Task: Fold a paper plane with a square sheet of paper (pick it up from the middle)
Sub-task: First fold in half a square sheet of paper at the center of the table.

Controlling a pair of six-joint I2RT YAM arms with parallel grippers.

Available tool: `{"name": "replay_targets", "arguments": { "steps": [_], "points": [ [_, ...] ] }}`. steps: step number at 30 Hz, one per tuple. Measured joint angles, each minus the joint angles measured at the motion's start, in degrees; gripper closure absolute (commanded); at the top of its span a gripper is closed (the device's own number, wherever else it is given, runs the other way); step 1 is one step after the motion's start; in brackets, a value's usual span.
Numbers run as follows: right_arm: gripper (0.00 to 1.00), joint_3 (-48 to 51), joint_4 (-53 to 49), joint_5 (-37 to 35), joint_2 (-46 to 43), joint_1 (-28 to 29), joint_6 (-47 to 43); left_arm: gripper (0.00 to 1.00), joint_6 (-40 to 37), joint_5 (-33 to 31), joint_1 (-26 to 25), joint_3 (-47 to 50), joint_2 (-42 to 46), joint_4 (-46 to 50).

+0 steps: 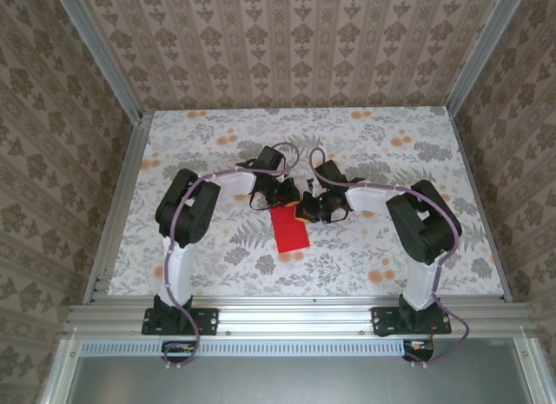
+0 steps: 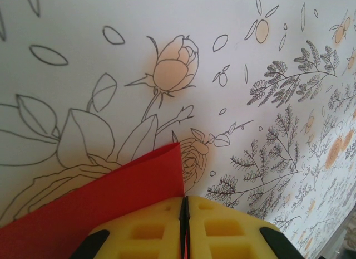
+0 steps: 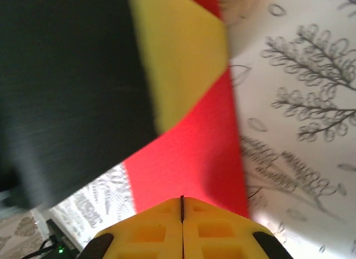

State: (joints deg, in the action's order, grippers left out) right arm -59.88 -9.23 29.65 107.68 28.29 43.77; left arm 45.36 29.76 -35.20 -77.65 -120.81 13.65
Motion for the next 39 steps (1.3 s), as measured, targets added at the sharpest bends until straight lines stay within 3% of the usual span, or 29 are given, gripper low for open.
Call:
{"name": "replay_targets", "arguments": {
  "steps": [11,27,34,37,39],
  "points": [
    [0.95,1.64,1.84,-0.52,1.09,0.09,-0.02,0.89,0.02,-0.02,0.0,0.0,0.0,0.0],
    [0.95,20.52,9.07,3.41,-11.28,0.02,0.55,0.9,0.0,0.96,0.0,0.0,-0.22,0.13],
    [0.94,24.55,4.92,3.8,-16.76,0.11,1.25,0.89,-0.26,1.16,-0.02,-0.04,-0.22,0.22],
    [0.88,24.74,-0.07,3.54,-19.41,0.15,1.11,0.87,-0.72,1.11,0.0,-0.5,-0.33,0.55],
    [0.78,23.67,-3.54,2.03,-21.79,0.28,0.13,0.81,-1.46,0.98,0.0,-0.98,-0.33,1.01]
  ]
}}
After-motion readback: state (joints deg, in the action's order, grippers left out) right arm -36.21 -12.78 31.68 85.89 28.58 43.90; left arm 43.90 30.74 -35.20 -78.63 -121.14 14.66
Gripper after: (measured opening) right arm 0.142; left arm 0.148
